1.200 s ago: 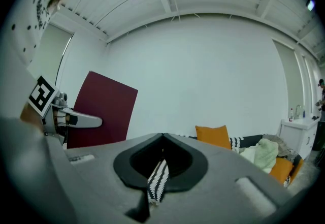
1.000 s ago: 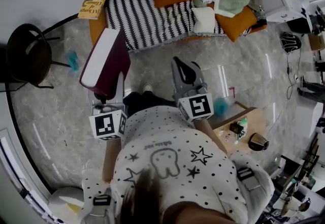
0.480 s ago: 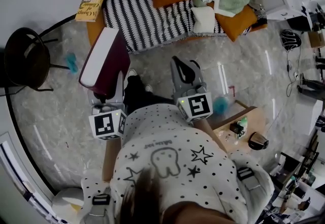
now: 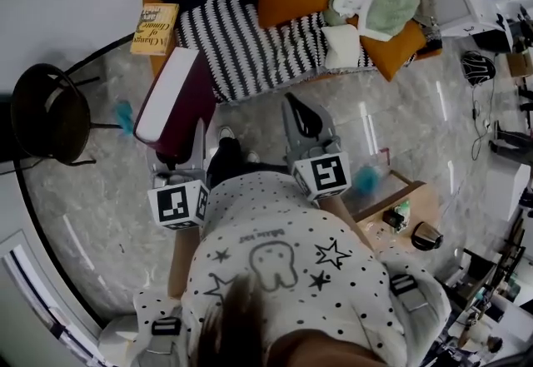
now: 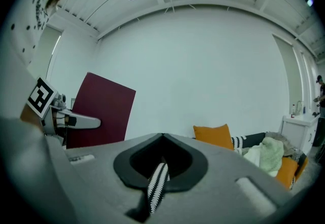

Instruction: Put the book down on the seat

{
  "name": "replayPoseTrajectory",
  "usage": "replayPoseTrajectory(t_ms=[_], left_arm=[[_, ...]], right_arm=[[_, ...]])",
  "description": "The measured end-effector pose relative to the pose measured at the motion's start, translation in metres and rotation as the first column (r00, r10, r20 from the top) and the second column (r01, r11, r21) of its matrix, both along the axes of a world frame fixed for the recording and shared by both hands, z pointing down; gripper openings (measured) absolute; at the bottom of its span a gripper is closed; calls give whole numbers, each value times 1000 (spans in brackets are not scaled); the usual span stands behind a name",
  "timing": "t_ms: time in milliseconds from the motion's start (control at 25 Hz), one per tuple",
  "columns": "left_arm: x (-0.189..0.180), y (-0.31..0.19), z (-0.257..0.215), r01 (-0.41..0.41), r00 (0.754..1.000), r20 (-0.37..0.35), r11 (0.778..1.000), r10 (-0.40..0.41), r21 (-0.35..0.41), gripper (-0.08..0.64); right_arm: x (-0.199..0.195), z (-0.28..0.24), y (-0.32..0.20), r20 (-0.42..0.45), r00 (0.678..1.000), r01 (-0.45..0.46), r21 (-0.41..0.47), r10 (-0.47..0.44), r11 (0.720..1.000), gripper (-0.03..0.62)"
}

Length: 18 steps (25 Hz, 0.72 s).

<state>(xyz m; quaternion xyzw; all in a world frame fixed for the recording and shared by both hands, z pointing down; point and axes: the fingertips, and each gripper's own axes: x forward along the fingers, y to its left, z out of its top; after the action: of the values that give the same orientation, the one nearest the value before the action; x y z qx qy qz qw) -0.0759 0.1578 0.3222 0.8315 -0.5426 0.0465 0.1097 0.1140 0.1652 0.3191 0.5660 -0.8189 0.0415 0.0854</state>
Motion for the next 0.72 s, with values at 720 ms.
replayPoseTrajectory(t_ms=[720], left_arm=[[-22, -74, 9, -43, 999, -1, 999, 43, 3, 232]], right_arm=[[-13, 5, -66, 10, 997, -71, 16, 71, 997, 0]])
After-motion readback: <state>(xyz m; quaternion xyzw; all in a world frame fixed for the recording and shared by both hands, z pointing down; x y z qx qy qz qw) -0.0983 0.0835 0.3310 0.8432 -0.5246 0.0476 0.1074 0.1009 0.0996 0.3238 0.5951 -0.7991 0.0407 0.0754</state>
